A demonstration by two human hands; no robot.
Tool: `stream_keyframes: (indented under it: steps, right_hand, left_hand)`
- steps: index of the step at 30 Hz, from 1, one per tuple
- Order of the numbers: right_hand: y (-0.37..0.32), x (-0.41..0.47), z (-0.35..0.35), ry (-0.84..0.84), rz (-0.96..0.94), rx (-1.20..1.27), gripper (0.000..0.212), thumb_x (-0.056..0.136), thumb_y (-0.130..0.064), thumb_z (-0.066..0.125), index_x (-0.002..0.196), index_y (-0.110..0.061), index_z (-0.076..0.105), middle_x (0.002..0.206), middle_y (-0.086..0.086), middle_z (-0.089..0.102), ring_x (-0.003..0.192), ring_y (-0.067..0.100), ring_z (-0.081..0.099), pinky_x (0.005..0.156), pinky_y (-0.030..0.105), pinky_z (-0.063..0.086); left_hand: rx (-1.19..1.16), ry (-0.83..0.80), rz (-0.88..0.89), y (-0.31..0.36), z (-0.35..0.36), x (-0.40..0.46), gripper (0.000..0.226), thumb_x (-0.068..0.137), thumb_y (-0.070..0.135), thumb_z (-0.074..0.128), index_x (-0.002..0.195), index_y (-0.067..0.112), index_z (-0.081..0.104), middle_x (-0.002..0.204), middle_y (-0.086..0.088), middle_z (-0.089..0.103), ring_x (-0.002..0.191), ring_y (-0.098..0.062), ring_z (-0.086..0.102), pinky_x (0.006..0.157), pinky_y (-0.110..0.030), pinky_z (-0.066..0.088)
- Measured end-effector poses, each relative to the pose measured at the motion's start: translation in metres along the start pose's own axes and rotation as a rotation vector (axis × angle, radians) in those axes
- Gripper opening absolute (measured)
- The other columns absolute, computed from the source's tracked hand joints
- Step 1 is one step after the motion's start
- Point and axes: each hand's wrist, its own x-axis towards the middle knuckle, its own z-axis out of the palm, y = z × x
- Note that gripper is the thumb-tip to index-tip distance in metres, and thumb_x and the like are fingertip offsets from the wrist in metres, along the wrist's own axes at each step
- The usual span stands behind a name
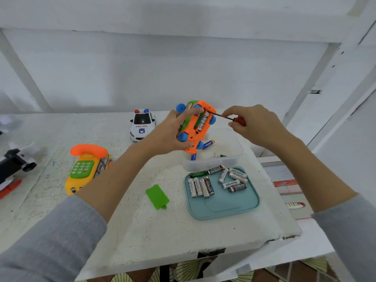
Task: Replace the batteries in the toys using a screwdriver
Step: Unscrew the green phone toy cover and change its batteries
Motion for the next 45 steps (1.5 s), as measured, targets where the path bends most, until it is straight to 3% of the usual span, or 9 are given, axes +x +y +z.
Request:
stream_keyframes:
  steps: [9, 20, 27, 30, 33, 36, 40, 45]
  right_hand:
    - [0.036, 0.016, 0.002, -0.095, 0.043, 0.263, 0.016, 0.088, -0.019, 0.06, 0.101, -0.026, 0.066, 0.063, -0.007, 0.052, 0.056, 0.006, 0.045, 0.061, 0.026, 0.035]
    - [0.056, 0.015, 0.014, -0.105, 0.078, 0.294, 0.016, 0.088, -0.018, 0.059, 0.099, -0.027, 0.066, 0.061, -0.001, 0.053, 0.058, 0.008, 0.045, 0.068, 0.033, 0.043]
    - [0.061, 0.009, 0.018, -0.212, 0.088, 0.164, 0.017, 0.09, -0.023, 0.057, 0.102, -0.031, 0.064, 0.068, -0.012, 0.054, 0.063, 0.005, 0.049, 0.065, 0.027, 0.039]
    - [0.056, 0.008, 0.023, -0.166, 0.103, 0.119, 0.019, 0.092, -0.026, 0.054, 0.108, -0.031, 0.062, 0.071, -0.01, 0.053, 0.075, 0.014, 0.053, 0.066, 0.027, 0.038]
    - [0.046, 0.007, 0.028, -0.095, 0.087, 0.201, 0.02, 0.092, -0.026, 0.054, 0.109, -0.031, 0.062, 0.064, -0.015, 0.046, 0.073, 0.015, 0.048, 0.064, 0.026, 0.033]
    - [0.034, 0.006, 0.034, -0.057, 0.068, 0.296, 0.022, 0.092, -0.026, 0.053, 0.111, -0.033, 0.061, 0.074, -0.007, 0.057, 0.071, 0.014, 0.049, 0.067, 0.027, 0.037]
    - [0.023, 0.007, 0.04, -0.053, 0.039, 0.355, 0.022, 0.092, -0.027, 0.052, 0.111, -0.034, 0.061, 0.08, -0.002, 0.06, 0.061, 0.003, 0.045, 0.067, 0.026, 0.036]
    - [0.014, 0.007, 0.039, -0.057, 0.044, 0.351, 0.022, 0.093, -0.027, 0.051, 0.113, -0.033, 0.06, 0.081, -0.004, 0.059, 0.062, 0.007, 0.045, 0.066, 0.024, 0.034]
  left_hand:
    - [0.29, -0.208, 0.068, -0.003, -0.016, 0.043, 0.08, 0.08, 0.014, 0.073, 0.139, 0.046, 0.029, 0.125, -0.008, 0.034, 0.109, -0.031, 0.046, 0.092, -0.042, 0.049]
    - [0.416, -0.263, 0.105, -0.01, -0.006, 0.067, 0.079, 0.082, 0.018, 0.072, 0.143, 0.042, 0.028, 0.132, -0.013, 0.032, 0.106, -0.03, 0.047, 0.086, -0.038, 0.05]
    - [0.484, -0.315, 0.071, -0.011, -0.007, 0.072, 0.083, 0.082, 0.02, 0.072, 0.145, 0.042, 0.022, 0.128, -0.013, 0.033, 0.1, -0.032, 0.051, 0.085, -0.043, 0.052]
    - [0.439, -0.28, 0.052, -0.012, -0.007, 0.071, 0.084, 0.08, 0.021, 0.072, 0.144, 0.041, 0.022, 0.125, -0.013, 0.036, 0.098, -0.033, 0.052, 0.084, -0.043, 0.052]
    - [0.375, -0.24, 0.041, -0.016, -0.006, 0.069, 0.085, 0.078, 0.022, 0.073, 0.142, 0.045, 0.021, 0.118, -0.01, 0.038, 0.095, -0.033, 0.052, 0.079, -0.042, 0.053]
    - [0.301, -0.208, 0.025, -0.015, -0.005, 0.067, 0.084, 0.079, 0.02, 0.074, 0.142, 0.043, 0.023, 0.112, -0.006, 0.035, 0.096, -0.03, 0.05, 0.076, -0.033, 0.048]
    - [0.16, -0.161, 0.026, -0.01, -0.003, 0.06, 0.082, 0.079, 0.016, 0.074, 0.135, 0.047, 0.022, 0.118, -0.011, 0.04, 0.106, -0.029, 0.046, 0.087, -0.039, 0.049]
    - [0.029, -0.08, 0.006, -0.01, -0.001, 0.055, 0.082, 0.079, 0.013, 0.075, 0.133, 0.045, 0.023, 0.129, -0.01, 0.039, 0.113, -0.027, 0.044, 0.093, -0.042, 0.049]
